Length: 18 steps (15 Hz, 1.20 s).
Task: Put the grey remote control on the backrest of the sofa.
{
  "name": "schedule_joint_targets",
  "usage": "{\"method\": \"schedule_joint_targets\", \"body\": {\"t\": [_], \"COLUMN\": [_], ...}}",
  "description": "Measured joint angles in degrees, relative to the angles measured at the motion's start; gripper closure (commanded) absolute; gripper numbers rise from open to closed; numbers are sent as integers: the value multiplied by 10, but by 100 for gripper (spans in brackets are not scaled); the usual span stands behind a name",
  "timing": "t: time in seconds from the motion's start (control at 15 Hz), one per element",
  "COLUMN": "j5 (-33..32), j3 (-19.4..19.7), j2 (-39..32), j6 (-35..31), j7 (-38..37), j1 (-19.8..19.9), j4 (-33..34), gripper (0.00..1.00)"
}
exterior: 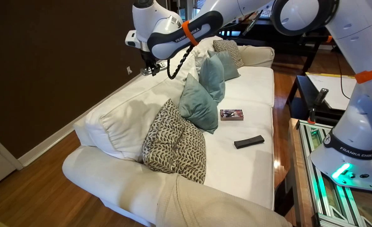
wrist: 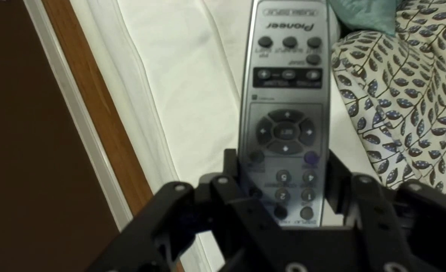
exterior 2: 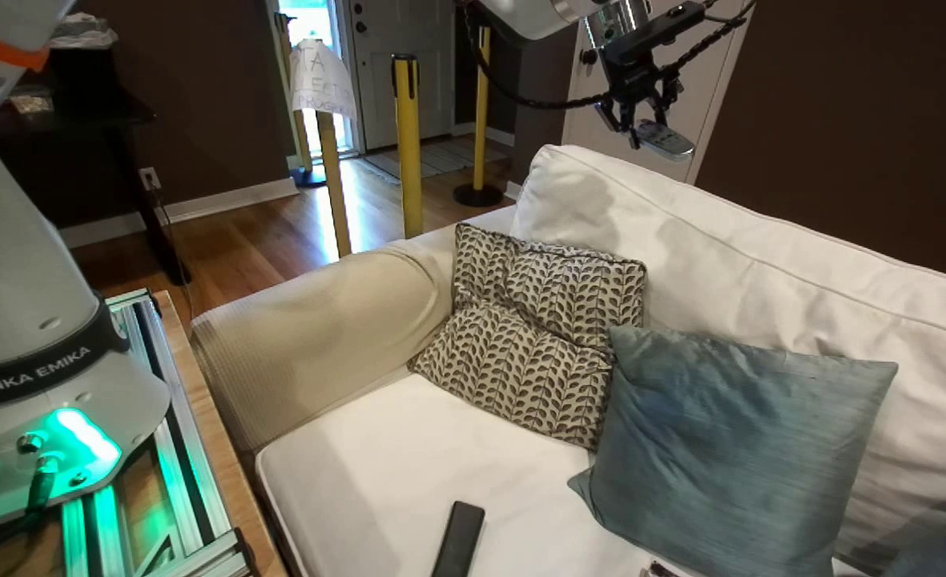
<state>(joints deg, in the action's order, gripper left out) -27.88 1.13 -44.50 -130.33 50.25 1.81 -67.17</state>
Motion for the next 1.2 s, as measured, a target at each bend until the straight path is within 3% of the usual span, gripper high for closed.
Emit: {"method": "schedule_joint_targets", "body": {"t": [0.47, 1.2], "j5": [72, 154], "j3": [-31, -70], "j2": [-66, -170], "j6": [-60, -69], "j7": [145, 332], "j1": [24, 32], "j4": [62, 187], "gripper": [71, 71]}}
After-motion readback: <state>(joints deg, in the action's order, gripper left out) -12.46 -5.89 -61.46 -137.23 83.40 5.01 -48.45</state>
